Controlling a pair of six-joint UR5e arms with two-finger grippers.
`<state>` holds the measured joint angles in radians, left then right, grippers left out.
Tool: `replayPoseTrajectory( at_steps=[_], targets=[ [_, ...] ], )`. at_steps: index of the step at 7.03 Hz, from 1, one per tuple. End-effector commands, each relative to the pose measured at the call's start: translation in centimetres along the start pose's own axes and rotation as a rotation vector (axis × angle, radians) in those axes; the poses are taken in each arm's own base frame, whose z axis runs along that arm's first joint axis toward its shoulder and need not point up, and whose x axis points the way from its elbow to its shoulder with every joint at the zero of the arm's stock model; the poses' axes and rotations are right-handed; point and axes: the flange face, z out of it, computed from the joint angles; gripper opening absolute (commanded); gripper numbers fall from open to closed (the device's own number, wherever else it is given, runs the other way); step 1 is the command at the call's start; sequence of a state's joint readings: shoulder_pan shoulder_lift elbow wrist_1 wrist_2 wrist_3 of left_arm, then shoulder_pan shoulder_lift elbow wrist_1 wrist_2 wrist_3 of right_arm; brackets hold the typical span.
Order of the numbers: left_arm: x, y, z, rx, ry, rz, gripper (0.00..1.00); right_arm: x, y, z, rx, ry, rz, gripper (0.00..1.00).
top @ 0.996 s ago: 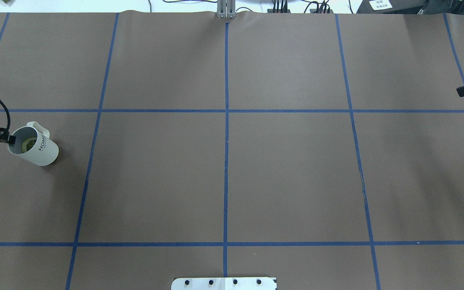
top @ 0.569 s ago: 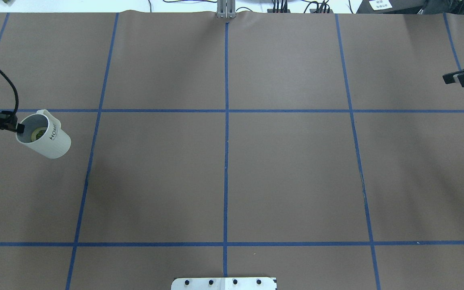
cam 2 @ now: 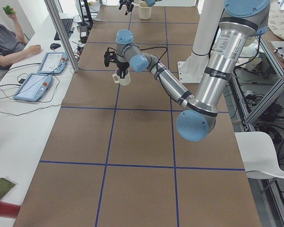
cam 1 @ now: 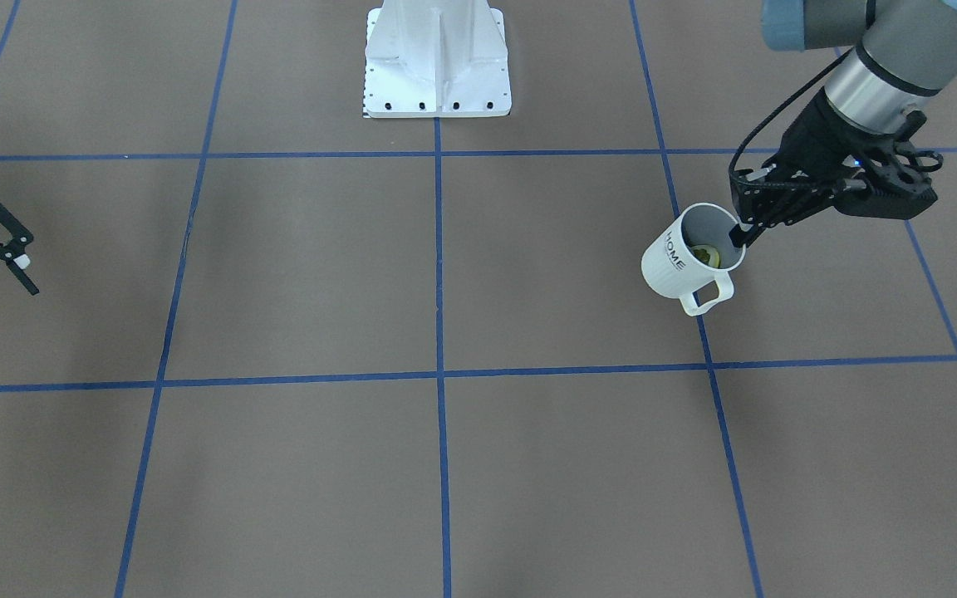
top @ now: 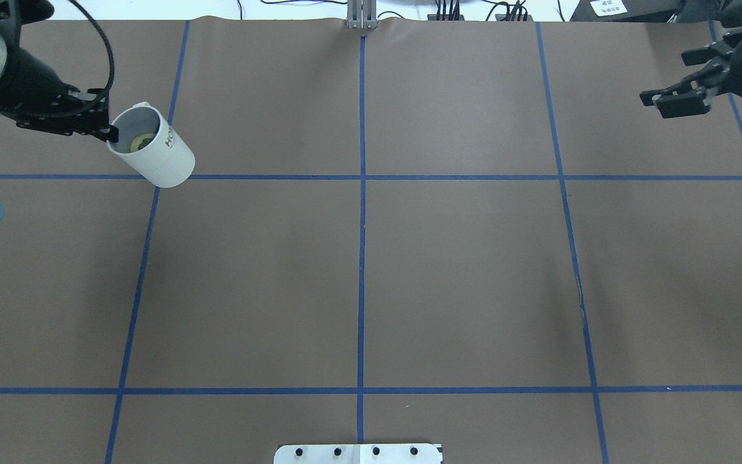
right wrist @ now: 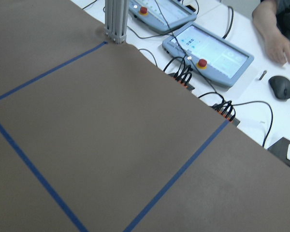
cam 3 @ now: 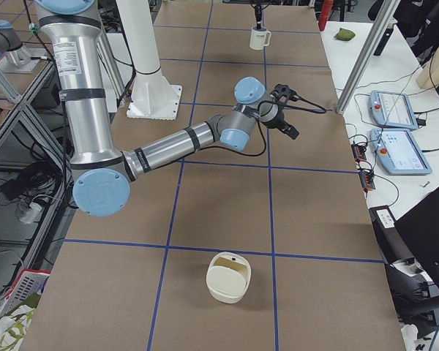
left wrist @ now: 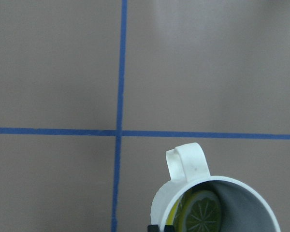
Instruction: Left arm hands cup to right arm to dump lemon
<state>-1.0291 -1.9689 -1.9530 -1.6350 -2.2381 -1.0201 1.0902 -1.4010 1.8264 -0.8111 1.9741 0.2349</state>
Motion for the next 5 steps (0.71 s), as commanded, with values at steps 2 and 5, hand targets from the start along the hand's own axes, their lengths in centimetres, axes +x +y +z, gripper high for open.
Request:
replayPoseTrajectory(
  at_steps=[2, 5],
  targets=[
    [10.9, -4.3, 0.4, 0.001, 0.051, -0.097, 0.0, -12.2, -6.9, 5.5, 0.193, -0.013, -0.071, 0.94],
    [16.4, -6.0, 1.6, -0.017, 0.065, -0.133, 0.0, -23.2, -9.5, 7.6, 0.376, -0.021, -0.041, 0.93]
  ],
)
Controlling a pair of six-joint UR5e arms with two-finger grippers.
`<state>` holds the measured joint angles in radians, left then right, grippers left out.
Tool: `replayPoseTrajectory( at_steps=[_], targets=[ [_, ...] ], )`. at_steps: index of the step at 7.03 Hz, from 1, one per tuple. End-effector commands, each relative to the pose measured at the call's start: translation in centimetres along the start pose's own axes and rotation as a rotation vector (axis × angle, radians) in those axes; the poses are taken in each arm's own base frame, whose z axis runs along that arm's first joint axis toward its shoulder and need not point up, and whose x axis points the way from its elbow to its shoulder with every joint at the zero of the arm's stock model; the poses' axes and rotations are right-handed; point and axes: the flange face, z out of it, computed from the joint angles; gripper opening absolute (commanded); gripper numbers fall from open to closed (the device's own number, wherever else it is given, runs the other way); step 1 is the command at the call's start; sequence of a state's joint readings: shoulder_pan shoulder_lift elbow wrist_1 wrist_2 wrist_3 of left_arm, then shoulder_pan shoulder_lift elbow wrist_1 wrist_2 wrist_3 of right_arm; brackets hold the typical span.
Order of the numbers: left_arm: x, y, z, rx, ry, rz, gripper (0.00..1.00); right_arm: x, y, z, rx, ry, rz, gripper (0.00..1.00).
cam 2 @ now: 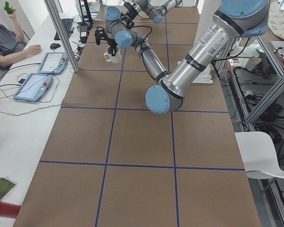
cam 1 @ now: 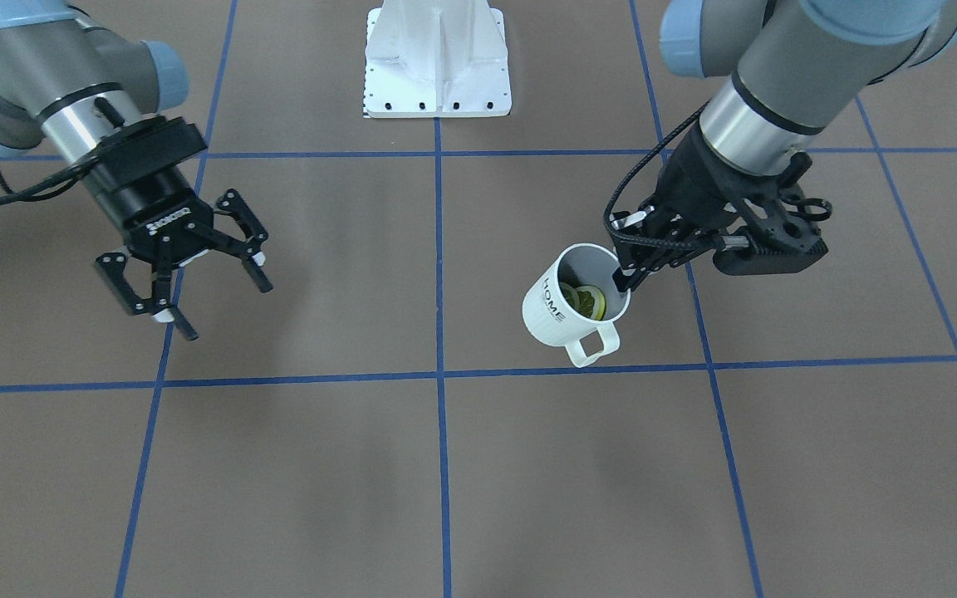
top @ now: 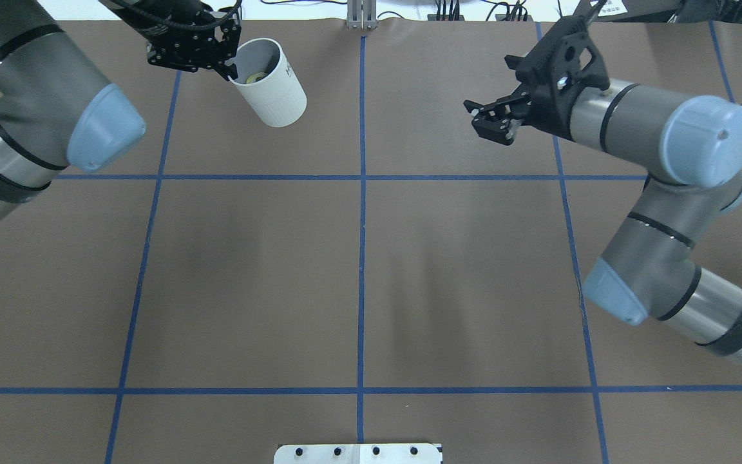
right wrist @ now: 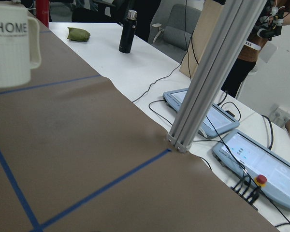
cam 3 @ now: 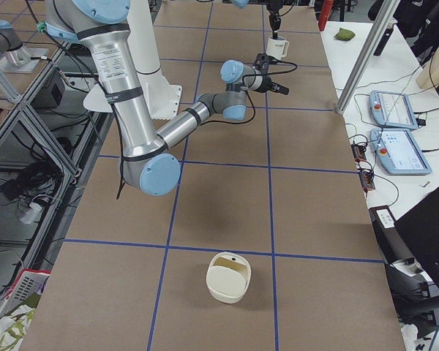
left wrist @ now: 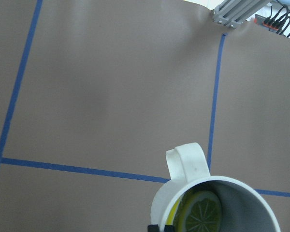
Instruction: Left arm hands cup to right arm to dump lemon
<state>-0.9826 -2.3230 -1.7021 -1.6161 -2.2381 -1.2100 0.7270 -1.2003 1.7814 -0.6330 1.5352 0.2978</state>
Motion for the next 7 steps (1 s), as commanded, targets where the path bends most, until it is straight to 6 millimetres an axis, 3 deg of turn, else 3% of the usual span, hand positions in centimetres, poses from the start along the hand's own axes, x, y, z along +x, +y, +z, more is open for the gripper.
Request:
replayPoseTrajectory(
  at_steps=[1, 2, 3, 4, 7],
  targets=[
    [3.1, -0.3, 0.7, -0.009, 0.008, -0.035, 0.0, -7.2, -3.1, 3.2, 0.08, -0.02, 0.048, 0.98],
    [4.4, 0.5, 1.7, -0.005, 0.002, -0.032, 0.0, -8.9, -3.2, 3.8, 0.088, -0.018, 0.05, 0.98],
    [6.2, 1.5, 1.6, -0.006, 0.018, -0.05, 0.0, -10.4, -3.0, 3.9, 0.098, 0.003, 0.053, 0.98],
    [6.8, 2.0, 1.5, -0.012, 0.025, -0.047, 0.0, -11.8, -3.3, 3.9, 0.113, 0.011, 0.058, 0.98],
    [9.3, 4.4, 1.8, -0.041, 0.05, -0.046, 0.0, -13.0, -3.2, 3.8, 0.118, 0.01, 0.061, 0.98]
  ],
)
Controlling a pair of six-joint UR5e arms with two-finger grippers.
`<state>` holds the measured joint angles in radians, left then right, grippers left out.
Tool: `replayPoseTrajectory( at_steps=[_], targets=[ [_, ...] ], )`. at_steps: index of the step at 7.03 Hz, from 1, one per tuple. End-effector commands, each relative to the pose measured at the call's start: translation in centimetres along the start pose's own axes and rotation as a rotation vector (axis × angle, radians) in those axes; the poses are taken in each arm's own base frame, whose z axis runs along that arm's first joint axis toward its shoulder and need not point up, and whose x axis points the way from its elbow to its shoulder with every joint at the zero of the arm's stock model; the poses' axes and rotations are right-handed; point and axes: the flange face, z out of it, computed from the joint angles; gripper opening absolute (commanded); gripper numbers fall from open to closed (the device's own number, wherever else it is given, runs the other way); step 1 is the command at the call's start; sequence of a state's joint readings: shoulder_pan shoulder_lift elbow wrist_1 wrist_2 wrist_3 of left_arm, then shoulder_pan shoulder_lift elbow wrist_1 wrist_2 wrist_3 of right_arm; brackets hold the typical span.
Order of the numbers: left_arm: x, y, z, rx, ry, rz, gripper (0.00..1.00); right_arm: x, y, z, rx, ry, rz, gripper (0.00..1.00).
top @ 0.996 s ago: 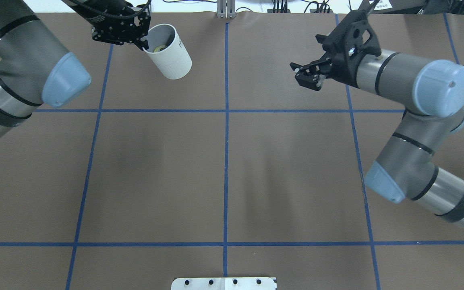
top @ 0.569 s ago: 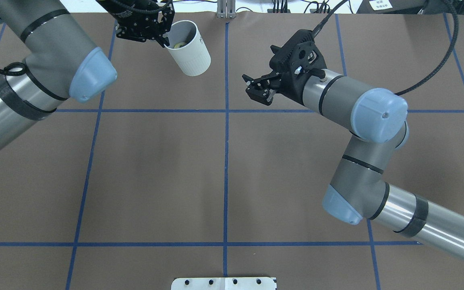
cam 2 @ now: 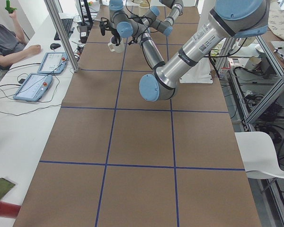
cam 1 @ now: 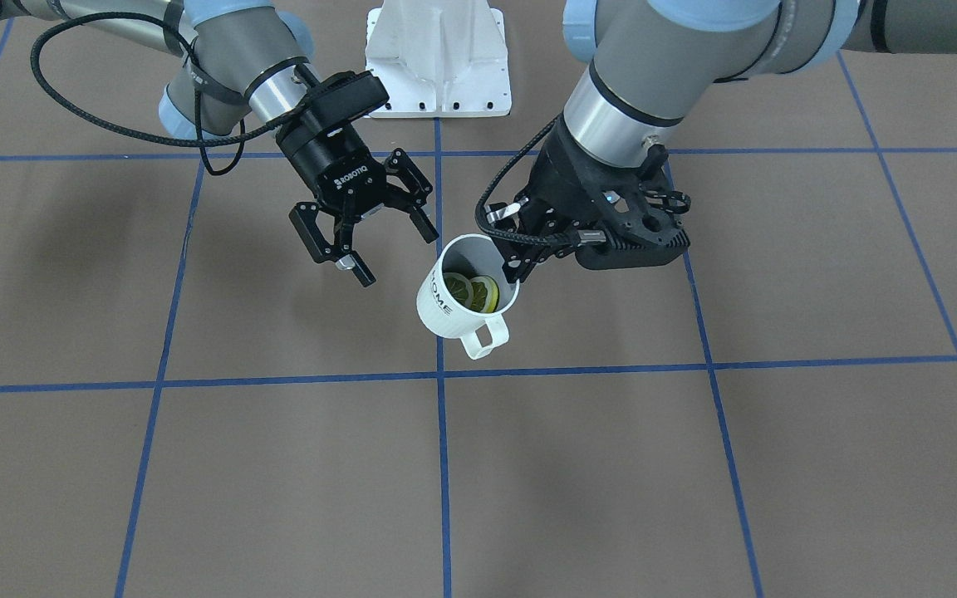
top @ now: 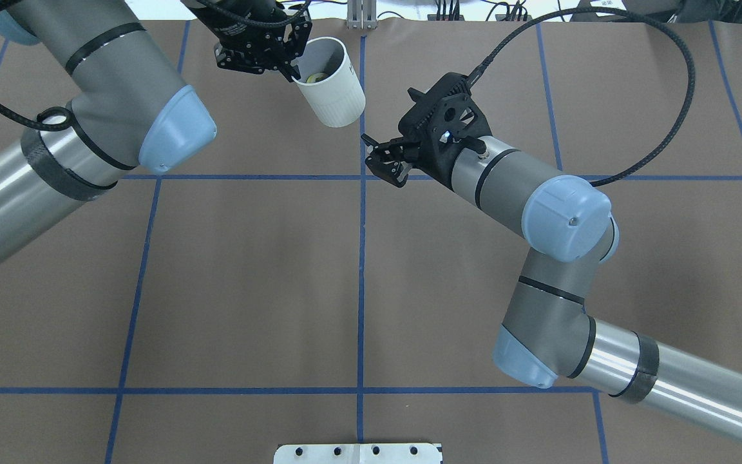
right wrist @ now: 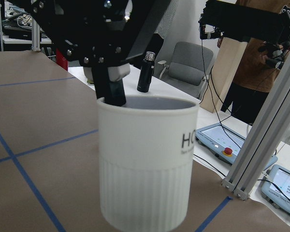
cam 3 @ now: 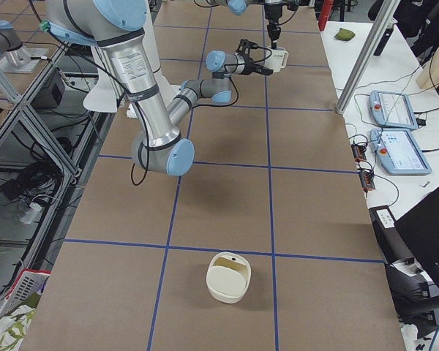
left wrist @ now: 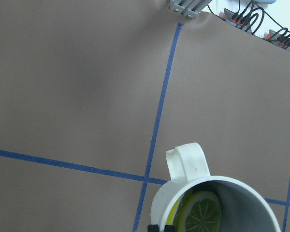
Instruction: Left arm hands cup to right arm to dump lemon
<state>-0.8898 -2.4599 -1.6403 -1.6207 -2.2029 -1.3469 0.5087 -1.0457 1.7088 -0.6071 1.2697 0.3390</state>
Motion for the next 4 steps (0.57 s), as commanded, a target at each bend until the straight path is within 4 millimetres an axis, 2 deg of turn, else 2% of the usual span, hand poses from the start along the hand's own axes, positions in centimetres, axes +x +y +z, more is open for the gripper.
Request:
replayPoseTrajectory(
  at_steps=[1, 4],
  targets=[
    [1.0, 1.4, 0.6, -0.02, 0.007, 0.006, 0.0, -0.3, 0.0, -0.1, 0.004, 0.0, 0.002, 0.98],
    [1.7, 2.8, 1.2, -0.038, 0.014, 0.006, 0.0, -0.4, -0.1, -0.1, 0.003, -0.001, 0.002, 0.98]
  ],
)
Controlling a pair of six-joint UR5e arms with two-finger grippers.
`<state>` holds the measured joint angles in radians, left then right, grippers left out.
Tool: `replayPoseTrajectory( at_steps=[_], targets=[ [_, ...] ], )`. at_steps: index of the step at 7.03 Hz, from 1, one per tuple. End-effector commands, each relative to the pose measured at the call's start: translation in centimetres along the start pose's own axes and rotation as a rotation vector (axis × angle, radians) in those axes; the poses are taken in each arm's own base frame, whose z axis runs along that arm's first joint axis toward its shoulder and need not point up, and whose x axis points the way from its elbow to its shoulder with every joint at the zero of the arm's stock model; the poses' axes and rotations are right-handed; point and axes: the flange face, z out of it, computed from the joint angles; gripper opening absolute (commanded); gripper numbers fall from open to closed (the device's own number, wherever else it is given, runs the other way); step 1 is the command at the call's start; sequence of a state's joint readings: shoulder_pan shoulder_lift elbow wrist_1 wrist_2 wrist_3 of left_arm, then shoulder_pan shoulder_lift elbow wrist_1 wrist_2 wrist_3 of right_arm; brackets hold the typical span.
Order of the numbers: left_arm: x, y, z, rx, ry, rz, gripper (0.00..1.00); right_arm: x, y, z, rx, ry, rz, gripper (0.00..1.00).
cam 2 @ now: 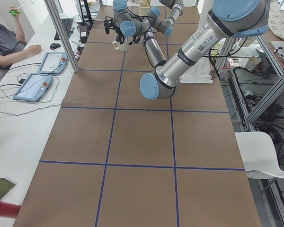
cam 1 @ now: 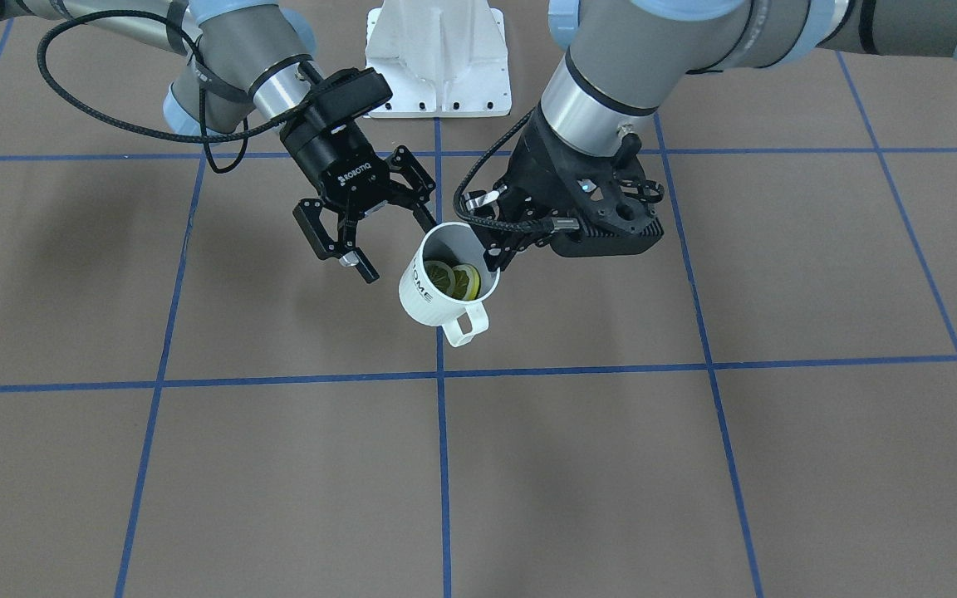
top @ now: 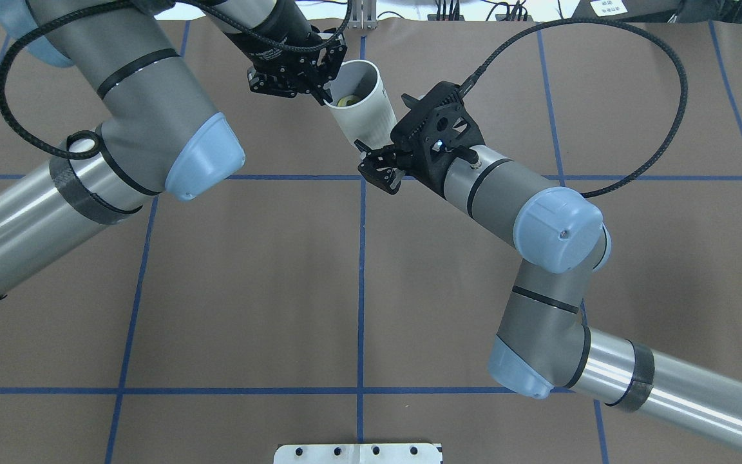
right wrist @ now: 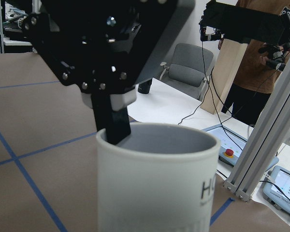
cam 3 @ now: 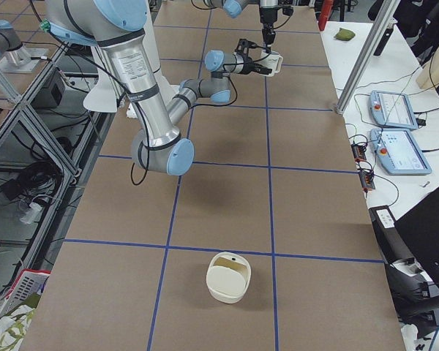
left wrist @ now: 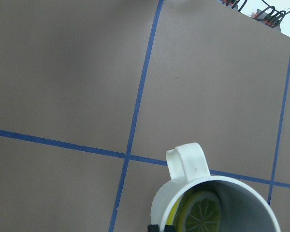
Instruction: Left arm hands cup to right arm to dump lemon
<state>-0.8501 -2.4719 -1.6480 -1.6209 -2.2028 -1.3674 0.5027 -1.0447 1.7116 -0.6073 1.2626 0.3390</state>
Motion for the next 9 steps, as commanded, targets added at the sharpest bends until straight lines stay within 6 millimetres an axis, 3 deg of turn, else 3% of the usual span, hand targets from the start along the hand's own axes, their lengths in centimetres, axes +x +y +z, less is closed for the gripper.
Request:
replayPoseTrajectory(
  at_steps=[1, 9],
  targets=[
    [0.8, 1.0, 0.4, -0.014, 0.007, -0.001, 0.0, -0.1, 0.0, 0.0, 0.0, -0.001, 0.0, 0.98],
    [1.5, 3.0, 0.4, -0.034, 0.024, 0.005, 0.0, -0.5, 0.3, 0.0, -0.002, 0.0, 0.0, 0.98]
  ],
)
